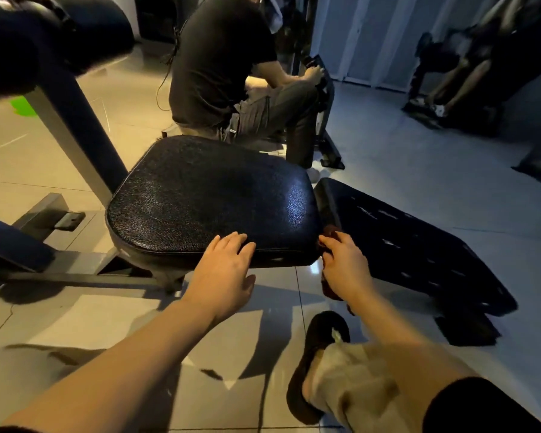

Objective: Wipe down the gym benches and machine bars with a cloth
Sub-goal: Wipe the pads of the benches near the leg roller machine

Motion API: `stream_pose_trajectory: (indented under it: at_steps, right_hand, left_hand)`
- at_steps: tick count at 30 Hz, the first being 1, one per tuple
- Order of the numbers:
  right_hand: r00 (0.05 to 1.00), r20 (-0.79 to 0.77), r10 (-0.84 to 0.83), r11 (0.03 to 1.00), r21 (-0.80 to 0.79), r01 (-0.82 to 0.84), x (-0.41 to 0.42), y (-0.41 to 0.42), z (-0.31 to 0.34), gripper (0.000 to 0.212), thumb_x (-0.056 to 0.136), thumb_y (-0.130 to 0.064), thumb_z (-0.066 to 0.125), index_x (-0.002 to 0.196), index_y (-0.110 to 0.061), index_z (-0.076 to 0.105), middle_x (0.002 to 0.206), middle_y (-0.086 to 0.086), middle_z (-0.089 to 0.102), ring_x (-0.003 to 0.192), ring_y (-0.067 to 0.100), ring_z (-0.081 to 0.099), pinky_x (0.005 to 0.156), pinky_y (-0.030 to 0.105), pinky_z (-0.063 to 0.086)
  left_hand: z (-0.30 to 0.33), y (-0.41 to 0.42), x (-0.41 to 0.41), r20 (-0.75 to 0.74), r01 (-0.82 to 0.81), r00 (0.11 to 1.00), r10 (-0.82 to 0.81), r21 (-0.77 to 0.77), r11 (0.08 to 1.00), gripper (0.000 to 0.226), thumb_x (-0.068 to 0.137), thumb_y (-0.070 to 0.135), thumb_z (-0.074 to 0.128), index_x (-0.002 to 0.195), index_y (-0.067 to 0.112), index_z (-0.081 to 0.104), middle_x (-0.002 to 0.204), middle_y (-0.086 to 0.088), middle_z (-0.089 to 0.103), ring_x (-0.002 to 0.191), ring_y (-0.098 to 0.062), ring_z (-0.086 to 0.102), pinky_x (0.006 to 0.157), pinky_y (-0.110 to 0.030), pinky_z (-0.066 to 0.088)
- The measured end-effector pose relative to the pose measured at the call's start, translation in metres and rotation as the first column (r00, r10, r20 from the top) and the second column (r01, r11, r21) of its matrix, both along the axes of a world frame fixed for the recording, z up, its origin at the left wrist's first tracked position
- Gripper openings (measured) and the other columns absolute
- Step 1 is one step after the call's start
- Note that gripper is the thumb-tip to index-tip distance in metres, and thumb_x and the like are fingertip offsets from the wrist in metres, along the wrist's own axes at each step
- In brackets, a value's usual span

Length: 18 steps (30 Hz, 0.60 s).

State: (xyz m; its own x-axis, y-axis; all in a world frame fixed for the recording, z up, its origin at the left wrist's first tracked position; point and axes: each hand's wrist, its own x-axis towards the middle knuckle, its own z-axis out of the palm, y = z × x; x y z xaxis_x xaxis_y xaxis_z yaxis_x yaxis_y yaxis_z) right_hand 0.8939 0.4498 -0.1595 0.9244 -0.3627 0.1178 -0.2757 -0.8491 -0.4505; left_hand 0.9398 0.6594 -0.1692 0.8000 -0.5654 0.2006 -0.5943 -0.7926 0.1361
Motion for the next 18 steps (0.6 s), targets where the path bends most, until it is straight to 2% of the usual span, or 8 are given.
stream_pose_trajectory:
  at_steps: [2, 6, 10, 12, 15, 18]
  right_hand:
    - [0.997, 0.021, 0.07, 0.995, -0.07, -0.069, 0.001, 0.011, -0.004, 0.043, 0.099, -0.005, 0.047, 0.142, -0.011, 0.048, 0.156, 0.005, 0.029, 0.134, 0.024, 0.042, 0.108, 0.025, 0.031]
    - [0.969, 0.045, 0.244, 0.96, -0.15, -0.235, 0.016, 0.05, -0.006, 0.046, 0.095, -0.004, 0.053, 0.14, -0.018, 0.052, 0.158, 0.003, 0.028, 0.141, 0.025, 0.033, 0.114, 0.037, 0.034]
    - [0.872, 0.084, 0.482, 0.875, -0.087, -0.476, 0.029, 0.106, 0.0, 0.053, 0.092, 0.001, 0.055, 0.141, -0.02, 0.051, 0.156, 0.004, 0.031, 0.14, 0.027, 0.035, 0.112, 0.038, 0.037]
    - [0.825, 0.151, 0.545, 0.834, 0.008, -0.552, 0.031, 0.134, 0.006, 0.06, 0.092, 0.001, 0.054, 0.146, -0.024, 0.043, 0.155, 0.001, 0.032, 0.138, 0.024, 0.038, 0.111, 0.038, 0.038]
    - [0.782, 0.244, 0.574, 0.765, 0.18, -0.618, 0.03, 0.169, 0.013, 0.071, 0.093, -0.003, 0.055, 0.152, -0.03, 0.026, 0.15, -0.003, 0.036, 0.131, 0.013, 0.041, 0.107, 0.027, 0.037]
    - [0.74, 0.337, 0.582, 0.72, 0.209, -0.661, 0.028, 0.198, 0.016, 0.059, 0.091, -0.003, 0.06, 0.142, -0.024, 0.038, 0.133, -0.002, 0.049, 0.114, 0.006, 0.048, 0.099, 0.02, 0.043]
  left_hand:
    - [-0.002, 0.004, -0.002, -0.008, 0.021, 1.0, -0.021, -0.017, 1.0, 0.064, 0.097, 0.034, 0.05, 0.152, 0.017, 0.023, 0.159, -0.004, 0.018, 0.147, -0.02, 0.013, 0.119, -0.032, 0.001]
    - [-0.005, 0.02, -0.008, 0.006, 0.03, 1.0, -0.03, -0.075, 0.997, 0.065, 0.094, 0.03, 0.056, 0.15, 0.014, 0.028, 0.157, -0.004, 0.024, 0.145, -0.02, 0.019, 0.118, -0.028, 0.006]
    - [-0.007, 0.049, -0.017, 0.023, -0.029, 0.999, 0.034, -0.2, 0.979, 0.078, 0.088, 0.026, 0.066, 0.15, 0.006, 0.024, 0.149, -0.011, 0.038, 0.138, -0.024, 0.035, 0.114, -0.028, 0.022]
    - [-0.003, 0.069, -0.023, 0.004, -0.085, 0.996, 0.091, -0.299, 0.95, 0.085, 0.087, 0.026, 0.068, 0.152, 0.009, 0.017, 0.147, -0.009, 0.041, 0.133, -0.021, 0.041, 0.108, -0.022, 0.025]
    - [0.008, 0.097, -0.029, -0.102, -0.225, 0.974, 0.201, -0.485, 0.845, 0.078, 0.093, 0.034, 0.058, 0.153, 0.02, 0.012, 0.148, -0.001, 0.041, 0.131, -0.015, 0.044, 0.102, -0.017, 0.028]
    - [0.014, 0.12, -0.028, -0.283, -0.37, 0.929, 0.238, -0.7, 0.611, 0.049, 0.098, 0.034, 0.048, 0.143, 0.032, 0.027, 0.133, 0.008, 0.051, 0.117, -0.005, 0.05, 0.09, -0.004, 0.034]
